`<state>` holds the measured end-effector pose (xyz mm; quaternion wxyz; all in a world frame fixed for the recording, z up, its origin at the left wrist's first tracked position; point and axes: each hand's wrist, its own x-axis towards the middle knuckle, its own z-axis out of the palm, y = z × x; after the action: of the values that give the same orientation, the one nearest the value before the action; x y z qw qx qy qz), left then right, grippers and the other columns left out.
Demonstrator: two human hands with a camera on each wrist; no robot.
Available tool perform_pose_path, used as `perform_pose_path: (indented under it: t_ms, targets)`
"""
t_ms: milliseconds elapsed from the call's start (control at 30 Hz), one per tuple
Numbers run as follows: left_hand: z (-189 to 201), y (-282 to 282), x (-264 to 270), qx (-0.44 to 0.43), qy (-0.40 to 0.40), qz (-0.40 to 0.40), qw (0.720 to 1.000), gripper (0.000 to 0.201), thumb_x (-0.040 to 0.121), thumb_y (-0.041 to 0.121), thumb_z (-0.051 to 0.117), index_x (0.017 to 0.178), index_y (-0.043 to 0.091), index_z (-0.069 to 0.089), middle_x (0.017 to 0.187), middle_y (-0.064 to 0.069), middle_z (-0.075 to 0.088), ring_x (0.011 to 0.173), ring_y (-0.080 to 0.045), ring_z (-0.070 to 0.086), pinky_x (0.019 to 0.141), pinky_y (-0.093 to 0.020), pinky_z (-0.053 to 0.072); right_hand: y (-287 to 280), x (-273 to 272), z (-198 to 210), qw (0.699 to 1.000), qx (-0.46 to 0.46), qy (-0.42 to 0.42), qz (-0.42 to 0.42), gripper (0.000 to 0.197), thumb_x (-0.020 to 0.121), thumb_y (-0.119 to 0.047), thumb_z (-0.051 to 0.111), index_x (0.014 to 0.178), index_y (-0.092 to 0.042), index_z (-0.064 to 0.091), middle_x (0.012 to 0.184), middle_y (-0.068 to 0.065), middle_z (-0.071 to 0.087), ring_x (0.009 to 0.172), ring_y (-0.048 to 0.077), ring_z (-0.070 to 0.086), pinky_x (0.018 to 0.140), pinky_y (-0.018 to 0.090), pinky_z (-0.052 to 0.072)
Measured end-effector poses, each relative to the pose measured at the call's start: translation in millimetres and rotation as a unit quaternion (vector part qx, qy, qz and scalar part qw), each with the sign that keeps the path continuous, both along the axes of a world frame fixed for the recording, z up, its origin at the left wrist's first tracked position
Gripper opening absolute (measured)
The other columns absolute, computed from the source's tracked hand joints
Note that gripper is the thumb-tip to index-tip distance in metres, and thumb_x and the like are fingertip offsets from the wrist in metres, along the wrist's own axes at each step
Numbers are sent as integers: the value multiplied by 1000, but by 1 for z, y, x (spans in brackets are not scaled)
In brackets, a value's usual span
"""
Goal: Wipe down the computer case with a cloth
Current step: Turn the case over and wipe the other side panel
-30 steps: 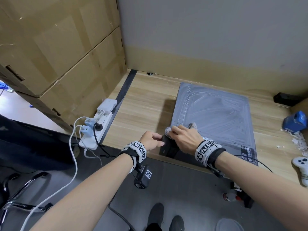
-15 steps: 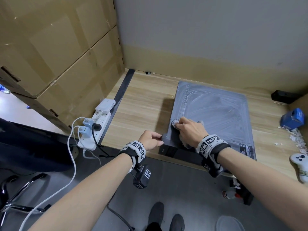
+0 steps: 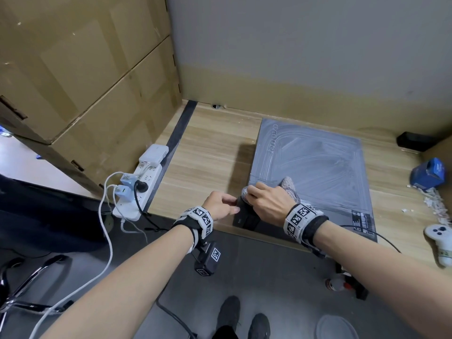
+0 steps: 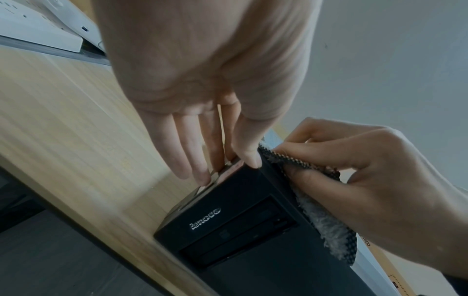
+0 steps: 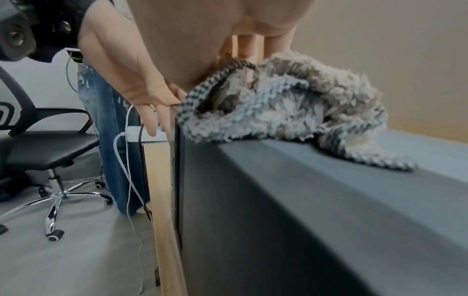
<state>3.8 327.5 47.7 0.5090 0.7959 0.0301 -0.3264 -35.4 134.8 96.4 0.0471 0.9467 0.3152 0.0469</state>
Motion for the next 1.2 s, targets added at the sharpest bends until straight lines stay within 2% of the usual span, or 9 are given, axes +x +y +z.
perform_pose_path:
  t_ms: [267, 400, 533, 600, 667, 733, 833, 1033, 1200]
  targets:
    - [2, 0, 1, 6, 3, 11, 1000, 33, 79, 13, 78, 112, 15, 73, 103, -3, 74, 82, -11, 61, 91, -32, 52, -3, -5, -5, 1000, -3, -5, -14, 20, 85, -17, 43, 93, -14, 61, 90, 0, 53, 79, 22, 55, 36, 31, 37]
    - [5, -1, 0, 15, 7, 15, 1000, 39, 80, 15, 78, 117, 13, 70, 106, -2, 72, 89, -13, 63, 93, -33, 54, -3, -3, -4, 1000, 19, 7, -11, 20, 85, -18, 41, 89, -12, 59, 89, 2, 53, 77, 23, 56, 35, 29, 36]
    - [12, -2, 0, 20, 7, 14, 1000, 39, 81, 14, 77, 119, 11, 68, 102, -1, 68, 98, -16, 64, 95, -35, 53, -7, -8, 2, 994, 51, 74, -69, 41, 94, -51, 39, 105, -22, 67, 106, -4, 54, 95, 17, 55, 55, 35, 50]
    - [15, -1, -1, 25, 10, 5, 1000, 37, 82, 15, 77, 118, 14, 69, 102, -1, 70, 101, -18, 66, 93, -39, 55, -1, -10, 8, 967, 131, 137, -168, 47, 97, -58, 35, 98, -28, 72, 107, -12, 54, 99, 9, 51, 67, 32, 47]
    - [16, -1, -1, 28, 13, 4, 1000, 36, 82, 15, 76, 117, 15, 69, 101, -1, 71, 101, -21, 67, 92, -41, 56, 5, -3, 11, 923, 210, 191, -261, 48, 96, -54, 41, 79, -23, 72, 101, -14, 57, 91, 8, 52, 71, 31, 42]
    - [18, -1, -1, 28, 15, 7, 999, 37, 82, 14, 76, 118, 13, 69, 103, -2, 70, 102, -21, 67, 92, -40, 56, 8, 8, 12, 884, 256, 224, -321, 41, 88, -47, 54, 63, -18, 67, 84, -9, 64, 78, 14, 58, 68, 32, 47]
    - [18, -1, 0, 29, 15, 8, 999, 38, 81, 13, 77, 118, 13, 68, 105, -4, 70, 102, -21, 67, 93, -39, 55, 9, 21, 17, 830, 295, 285, -378, 24, 76, -36, 70, 54, -29, 69, 65, -5, 70, 74, 15, 66, 69, 30, 55]
    - [16, -1, -1, 27, 12, 7, 1000, 40, 81, 12, 76, 120, 11, 67, 106, -3, 69, 93, -16, 63, 88, -34, 55, 19, 30, 17, 802, 284, 313, -422, 6, 69, -26, 74, 63, -27, 74, 70, -7, 71, 78, 16, 67, 69, 27, 55]
    - [16, -2, -2, 28, 8, 4, 1000, 37, 81, 12, 76, 117, 10, 69, 97, -1, 69, 80, -13, 59, 72, -26, 50, 25, 31, 20, 781, 288, 321, -451, 9, 62, -22, 64, 61, -16, 70, 66, 5, 70, 72, 27, 66, 71, 32, 57]
